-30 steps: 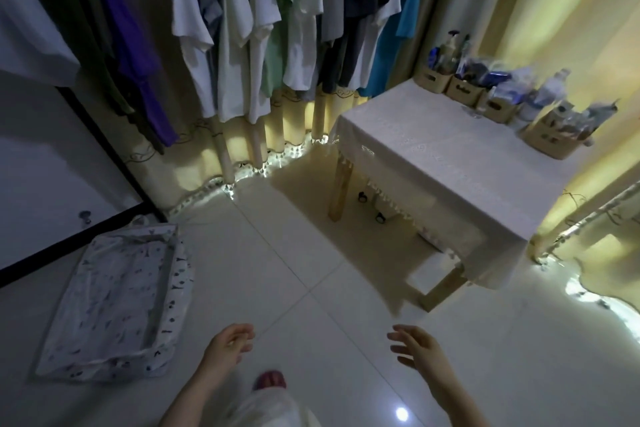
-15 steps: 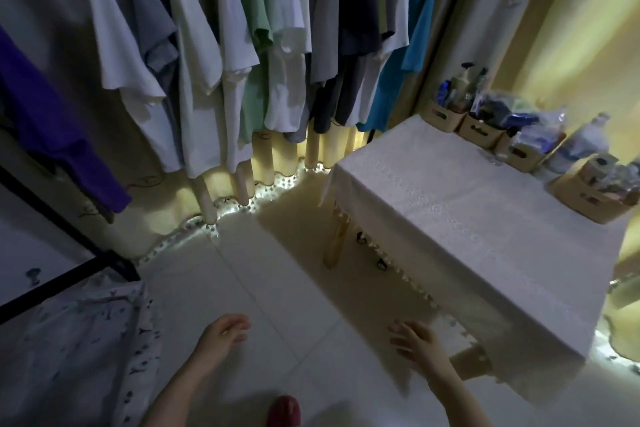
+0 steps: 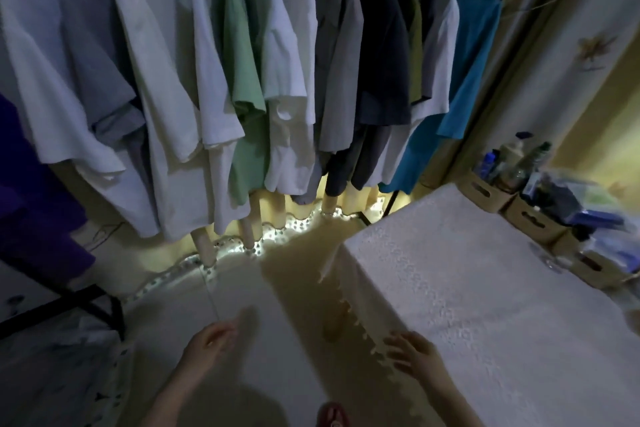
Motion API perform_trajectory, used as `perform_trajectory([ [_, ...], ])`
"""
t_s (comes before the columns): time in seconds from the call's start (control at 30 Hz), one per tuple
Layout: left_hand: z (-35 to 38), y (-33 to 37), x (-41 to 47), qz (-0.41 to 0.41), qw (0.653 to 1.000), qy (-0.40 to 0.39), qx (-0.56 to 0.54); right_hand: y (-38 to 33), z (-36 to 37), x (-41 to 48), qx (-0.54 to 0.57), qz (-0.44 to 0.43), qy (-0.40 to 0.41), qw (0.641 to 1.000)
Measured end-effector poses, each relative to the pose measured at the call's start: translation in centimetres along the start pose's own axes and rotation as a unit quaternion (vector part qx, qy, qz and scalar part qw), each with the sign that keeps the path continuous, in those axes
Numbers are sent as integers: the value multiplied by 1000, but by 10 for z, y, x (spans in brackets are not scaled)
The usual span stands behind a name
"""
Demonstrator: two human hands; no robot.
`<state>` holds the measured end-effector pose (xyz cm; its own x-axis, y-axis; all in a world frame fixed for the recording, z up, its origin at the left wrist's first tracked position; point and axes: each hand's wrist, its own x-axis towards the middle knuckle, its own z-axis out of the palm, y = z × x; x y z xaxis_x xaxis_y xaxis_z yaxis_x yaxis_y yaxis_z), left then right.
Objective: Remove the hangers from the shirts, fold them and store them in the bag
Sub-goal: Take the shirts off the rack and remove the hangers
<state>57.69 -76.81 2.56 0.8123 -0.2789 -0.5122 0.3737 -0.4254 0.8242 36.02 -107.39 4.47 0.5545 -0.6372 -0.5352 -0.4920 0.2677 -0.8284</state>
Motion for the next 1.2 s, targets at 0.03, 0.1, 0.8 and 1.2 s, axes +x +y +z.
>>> perform_trajectory([
  [0.03,5,10,8,8,1000,9,-9,-15,-4,16,-3,-6,-8,1000],
  [0.1,15,27,23,19,999,29,-40,-43,-10,43,-20,-17,-31,999],
  [0.8,-30,374,-14,378,923,64,-37,-393,19,112,8,-363,-70,929],
  [1.2,-19,513,56,416,844,309,137,-551,109,124,-55,-456,-30,888],
])
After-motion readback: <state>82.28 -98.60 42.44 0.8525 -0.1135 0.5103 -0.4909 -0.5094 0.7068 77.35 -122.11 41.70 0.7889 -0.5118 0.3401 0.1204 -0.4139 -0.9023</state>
